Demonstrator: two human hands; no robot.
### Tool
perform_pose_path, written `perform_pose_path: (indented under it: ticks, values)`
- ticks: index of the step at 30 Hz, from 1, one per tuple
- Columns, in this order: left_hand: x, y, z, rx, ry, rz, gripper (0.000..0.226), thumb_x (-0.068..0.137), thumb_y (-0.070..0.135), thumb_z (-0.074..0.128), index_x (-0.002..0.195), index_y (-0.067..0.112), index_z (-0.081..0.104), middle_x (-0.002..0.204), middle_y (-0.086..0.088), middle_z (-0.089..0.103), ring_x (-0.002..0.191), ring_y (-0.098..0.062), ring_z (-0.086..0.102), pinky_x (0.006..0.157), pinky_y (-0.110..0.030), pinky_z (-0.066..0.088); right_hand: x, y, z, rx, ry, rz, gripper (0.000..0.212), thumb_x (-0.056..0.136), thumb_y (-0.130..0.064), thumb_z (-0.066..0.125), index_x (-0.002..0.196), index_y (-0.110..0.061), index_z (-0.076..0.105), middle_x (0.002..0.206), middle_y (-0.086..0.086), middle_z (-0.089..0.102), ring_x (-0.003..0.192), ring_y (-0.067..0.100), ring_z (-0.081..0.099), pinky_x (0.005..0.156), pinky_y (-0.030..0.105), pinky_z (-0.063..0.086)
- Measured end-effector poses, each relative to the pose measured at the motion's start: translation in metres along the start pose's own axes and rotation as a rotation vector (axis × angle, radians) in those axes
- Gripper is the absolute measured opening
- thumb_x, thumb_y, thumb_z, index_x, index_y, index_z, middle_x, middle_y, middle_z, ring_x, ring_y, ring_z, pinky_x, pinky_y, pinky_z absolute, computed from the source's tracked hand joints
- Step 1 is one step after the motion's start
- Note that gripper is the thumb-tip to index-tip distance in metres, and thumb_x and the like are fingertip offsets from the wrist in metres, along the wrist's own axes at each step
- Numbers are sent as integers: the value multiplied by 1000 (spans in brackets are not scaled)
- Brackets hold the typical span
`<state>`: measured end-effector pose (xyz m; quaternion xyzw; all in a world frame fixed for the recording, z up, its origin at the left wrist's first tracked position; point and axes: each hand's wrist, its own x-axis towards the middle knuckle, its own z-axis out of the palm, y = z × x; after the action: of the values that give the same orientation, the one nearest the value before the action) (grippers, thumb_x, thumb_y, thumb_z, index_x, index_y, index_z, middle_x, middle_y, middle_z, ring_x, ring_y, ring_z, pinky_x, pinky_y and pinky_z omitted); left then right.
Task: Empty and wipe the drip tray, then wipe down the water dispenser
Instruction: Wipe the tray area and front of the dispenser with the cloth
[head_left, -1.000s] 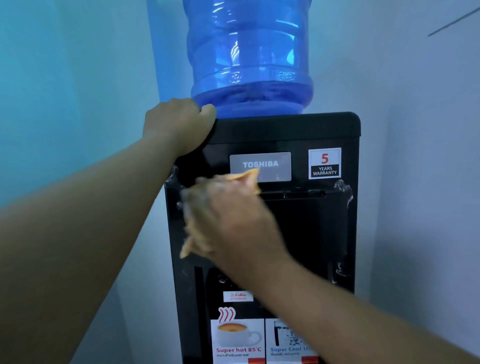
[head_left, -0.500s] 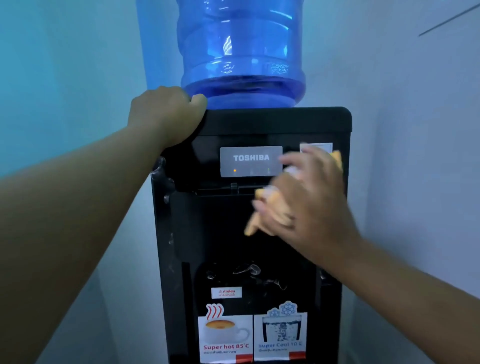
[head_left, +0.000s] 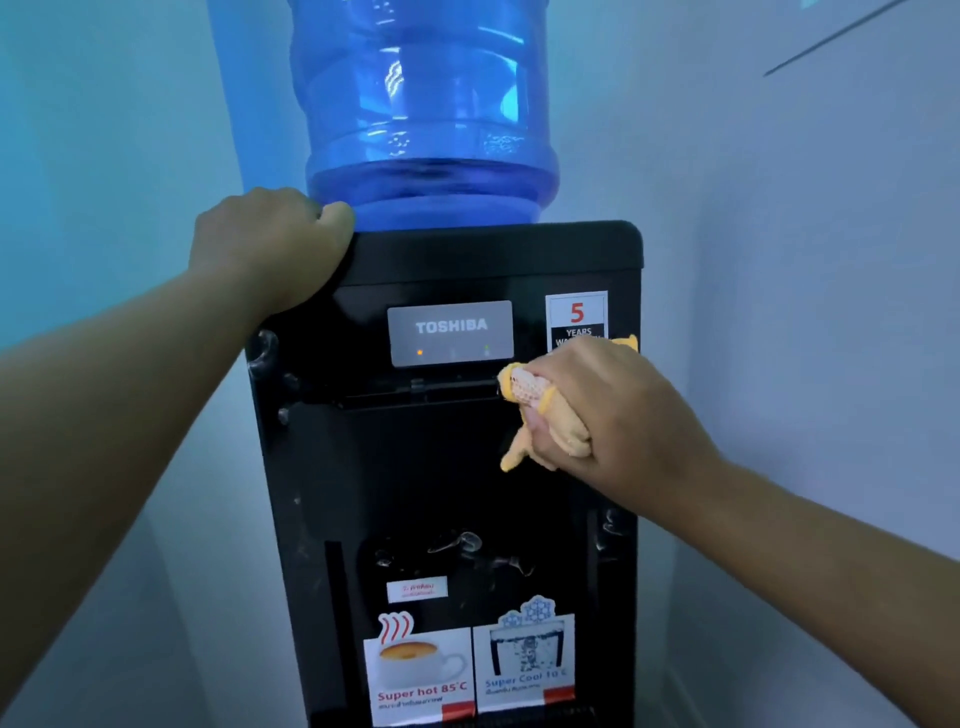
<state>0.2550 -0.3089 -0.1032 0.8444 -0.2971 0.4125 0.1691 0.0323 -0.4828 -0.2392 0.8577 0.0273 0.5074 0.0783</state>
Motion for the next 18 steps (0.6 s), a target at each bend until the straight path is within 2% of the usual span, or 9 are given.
perform_pose_path:
  ticks: [6,9,12,15,18]
  values:
    - [-15,6,-12,9,-11,4,43,88,38,21,70,15,51,66,-7,42,75,-36,47,67,-37,31,-13,-26,17,6,234,159,32,85,-31,56,100,-5,68,93,9,62,87,27,57,81,37,44]
    - [-21,8,-14,9,-1,-8,46,94,39,20,77,15,55,73,-10,49,77,-35,46,70,-37,32,-15,-27,16,0,244,160,32,84,-32,57,101,-6,68,94,10,61,89,27,57,82,37,44]
    - [-29,11,-22,3,17,-30,51,99,42,20,86,17,62,96,-23,62,80,-35,45,72,-39,33,-21,-32,9,-3,244,152,33,84,-32,57,100,-6,68,93,11,61,87,28,57,80,38,44]
    - [-38,15,-30,2,15,-25,50,102,42,19,79,17,56,100,-25,64,80,-38,50,73,-40,33,-25,-37,3,-13,217,148,33,83,-32,57,99,-6,68,92,11,61,85,29,57,79,39,46]
    - [-48,22,-37,32,24,-38,55,104,44,17,84,17,60,100,-23,65,83,-40,55,74,-41,37,-28,-41,-5,-29,191,157,33,82,-33,57,100,-7,67,92,11,61,86,29,57,79,40,47]
